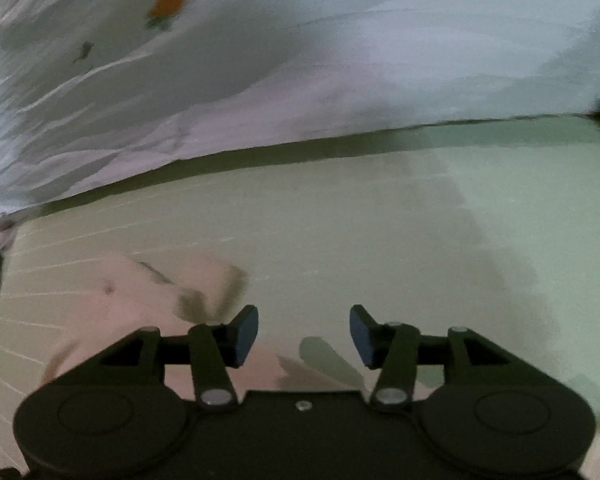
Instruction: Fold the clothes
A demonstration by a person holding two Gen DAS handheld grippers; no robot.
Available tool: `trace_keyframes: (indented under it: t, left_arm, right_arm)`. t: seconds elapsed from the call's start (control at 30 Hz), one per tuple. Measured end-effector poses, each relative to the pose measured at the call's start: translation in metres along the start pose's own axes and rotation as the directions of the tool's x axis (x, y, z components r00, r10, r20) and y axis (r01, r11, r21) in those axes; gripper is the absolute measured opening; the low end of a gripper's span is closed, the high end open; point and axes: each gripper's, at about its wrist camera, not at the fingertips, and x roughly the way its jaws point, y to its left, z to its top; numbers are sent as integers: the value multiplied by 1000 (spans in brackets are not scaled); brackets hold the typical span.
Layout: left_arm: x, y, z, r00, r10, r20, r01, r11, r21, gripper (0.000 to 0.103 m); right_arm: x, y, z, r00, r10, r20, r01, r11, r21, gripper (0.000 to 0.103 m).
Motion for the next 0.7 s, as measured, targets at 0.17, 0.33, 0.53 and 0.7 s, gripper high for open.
trace_keyframes:
  t: [0.17,0.33,0.53,0.7]
  left_arm:
    - [7,-11,3,1000,26,11,-26,998,54,87]
    - [10,-15,4,1000,24,10,-24,998,64,91]
    - [12,-19,7,1000,23,10,-24,997,70,92]
    - [2,-19,9,999,11,51,-15,998,67,92]
  right_arm:
    - [31,33,18,997,70,-28,-71,997,-28,51]
    - [45,39,22,993,96,-67,-100,993,-57,31]
    - [37,34,18,991,122,-61,-131,977,-166,2]
    - [8,-15,20,1000,0,22,3,992,-123,1]
